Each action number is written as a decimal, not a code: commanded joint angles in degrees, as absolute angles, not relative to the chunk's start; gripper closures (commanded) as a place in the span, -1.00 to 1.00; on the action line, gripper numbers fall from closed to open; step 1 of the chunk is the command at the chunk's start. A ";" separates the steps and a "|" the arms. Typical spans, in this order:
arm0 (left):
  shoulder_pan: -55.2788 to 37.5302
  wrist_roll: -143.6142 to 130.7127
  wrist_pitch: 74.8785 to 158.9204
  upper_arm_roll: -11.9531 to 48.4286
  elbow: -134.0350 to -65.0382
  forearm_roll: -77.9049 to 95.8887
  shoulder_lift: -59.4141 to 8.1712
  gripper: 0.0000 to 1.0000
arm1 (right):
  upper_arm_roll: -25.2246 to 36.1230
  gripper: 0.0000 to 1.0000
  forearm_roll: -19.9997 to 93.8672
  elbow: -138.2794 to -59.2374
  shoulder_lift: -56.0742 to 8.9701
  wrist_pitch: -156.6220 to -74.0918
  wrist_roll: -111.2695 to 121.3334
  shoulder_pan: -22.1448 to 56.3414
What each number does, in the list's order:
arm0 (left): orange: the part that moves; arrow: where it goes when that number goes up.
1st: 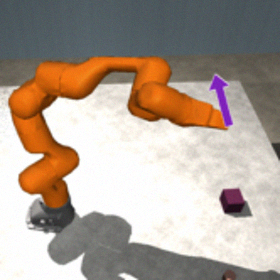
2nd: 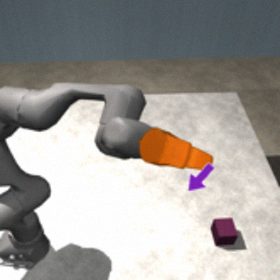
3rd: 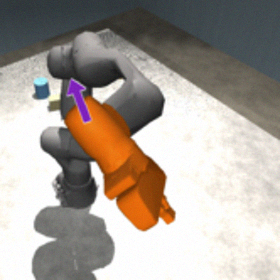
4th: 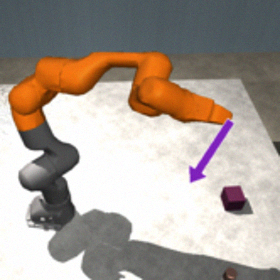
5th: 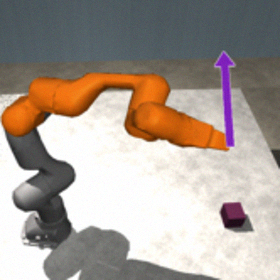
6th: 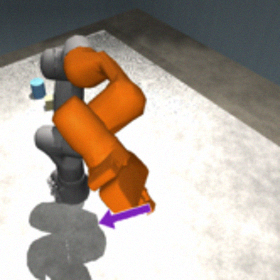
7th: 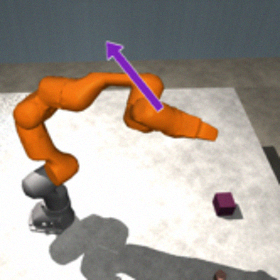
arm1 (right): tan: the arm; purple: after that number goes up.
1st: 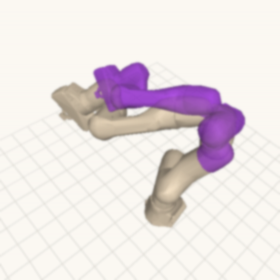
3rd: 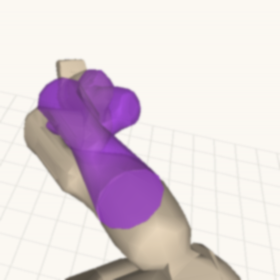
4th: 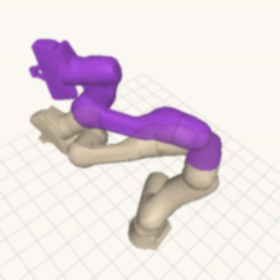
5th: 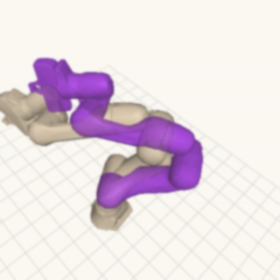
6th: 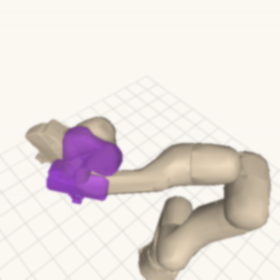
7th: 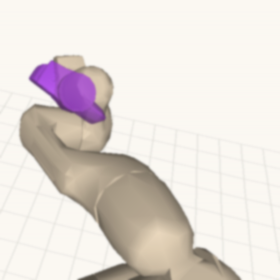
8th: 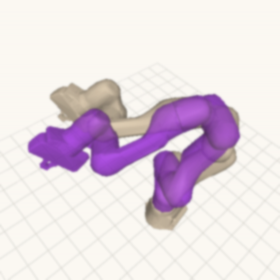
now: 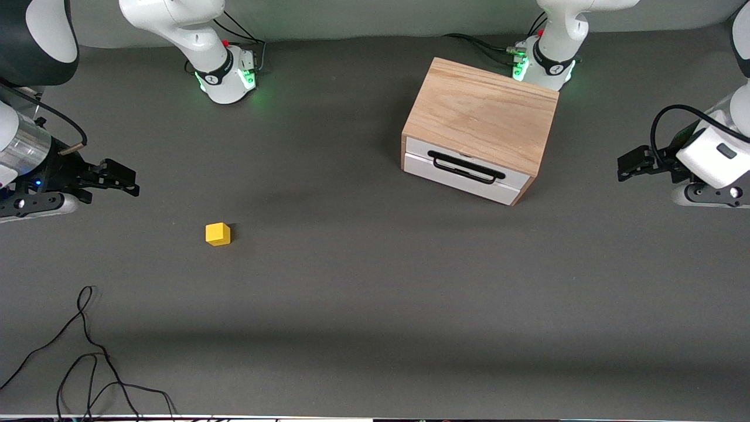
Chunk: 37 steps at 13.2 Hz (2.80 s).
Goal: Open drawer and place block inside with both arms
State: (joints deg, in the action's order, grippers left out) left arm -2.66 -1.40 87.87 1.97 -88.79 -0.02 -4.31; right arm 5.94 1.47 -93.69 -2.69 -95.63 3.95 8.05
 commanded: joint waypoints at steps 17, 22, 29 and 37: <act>-14.74 -27.91 90.44 2.72 -91.14 1.85 -4.22 -1.00 | 5.98 -1.00 1.49 -95.27 -3.43 -96.59 3.52 8.35; -26.44 -58.39 95.09 2.72 -90.88 1.58 -6.68 -1.00 | 5.98 -1.00 1.41 -98.52 -3.60 -100.02 3.60 8.44; -32.25 -92.86 96.07 2.99 -90.09 2.02 -9.14 -1.00 | 6.06 -1.00 1.49 -102.21 -3.78 -104.32 5.62 8.35; -32.69 -95.36 89.12 3.08 -90.79 4.57 -13.18 -1.00 | 6.24 -1.00 1.49 -108.19 -2.99 -110.47 7.47 8.35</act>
State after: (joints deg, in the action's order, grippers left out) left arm -32.07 -94.19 90.19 3.63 -90.94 3.57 -12.23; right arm 5.91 1.47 -106.28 -4.14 -108.49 5.95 8.07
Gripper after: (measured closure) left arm 0.000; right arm 0.000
